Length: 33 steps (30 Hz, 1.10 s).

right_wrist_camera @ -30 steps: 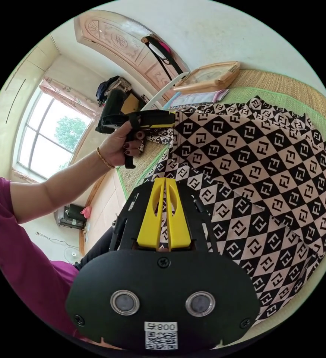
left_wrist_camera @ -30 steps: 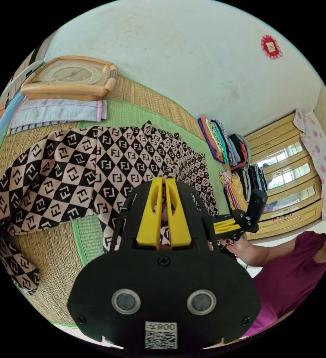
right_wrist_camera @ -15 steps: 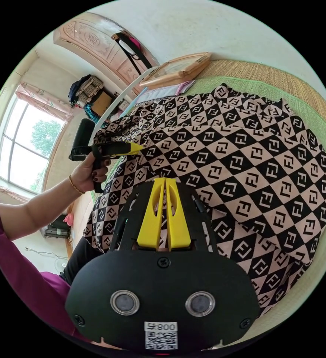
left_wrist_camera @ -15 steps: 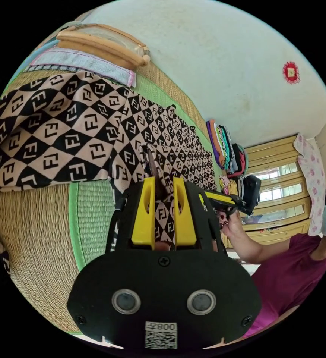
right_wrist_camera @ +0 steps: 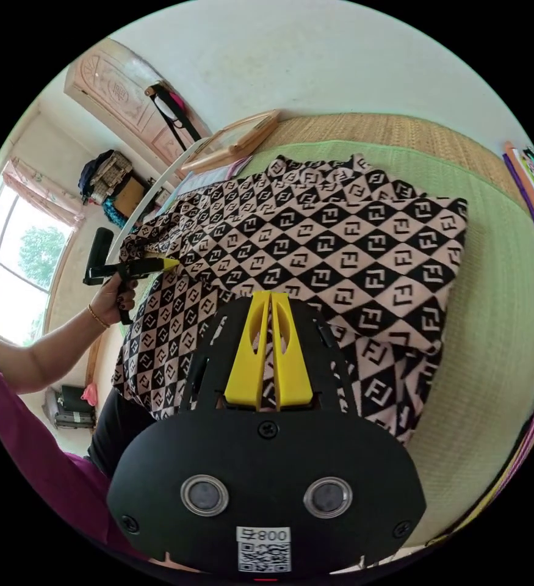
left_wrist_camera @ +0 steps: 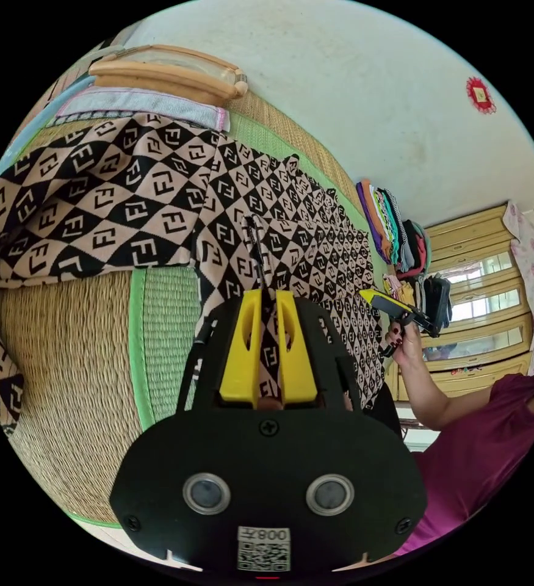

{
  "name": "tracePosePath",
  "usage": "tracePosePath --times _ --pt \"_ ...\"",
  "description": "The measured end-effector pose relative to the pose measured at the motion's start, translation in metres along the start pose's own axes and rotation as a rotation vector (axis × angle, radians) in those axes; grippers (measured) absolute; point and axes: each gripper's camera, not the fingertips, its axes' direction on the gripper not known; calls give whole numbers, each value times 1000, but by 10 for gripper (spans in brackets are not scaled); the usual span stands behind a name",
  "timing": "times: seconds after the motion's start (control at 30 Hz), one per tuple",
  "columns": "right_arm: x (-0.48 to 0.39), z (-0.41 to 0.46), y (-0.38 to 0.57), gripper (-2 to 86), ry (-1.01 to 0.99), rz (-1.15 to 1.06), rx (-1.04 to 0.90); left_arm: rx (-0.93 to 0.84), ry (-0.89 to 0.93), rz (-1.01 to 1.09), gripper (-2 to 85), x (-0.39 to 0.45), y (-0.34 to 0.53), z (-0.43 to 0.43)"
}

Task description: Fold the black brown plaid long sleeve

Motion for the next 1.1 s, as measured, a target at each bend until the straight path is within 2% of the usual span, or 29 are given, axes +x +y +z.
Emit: tracePosePath --times 0.13,0.2,0.27,0.43,0.63,0.77,0.8,1.03,1.1 --pt "36 -31 32 0 125 98 98 132 -76 19 32 26 3 -7" --pt "46 -32 44 0 165 125 108 133 -62 75 27 49 -4 6" --pt "50 -24 60 0 244 134 101 92 -18 150 21 77 -17 32" --pt "32 5 95 1 288 89 123 -74 73 405 6 178 -69 145" --pt "1 38 114 1 379 14 101 -191 77 590 2 279 -125 266" --pt "10 47 130 1 313 31 124 -245 -50 644 1 311 -141 325" --pt "12 48 133 1 298 36 128 -287 -134 658 1 314 -141 344" --pt "54 62 159 1 93 108 154 -179 -41 660 2 335 -133 338" --pt "64 66 166 1 46 124 161 -178 -76 669 2 346 -136 347"
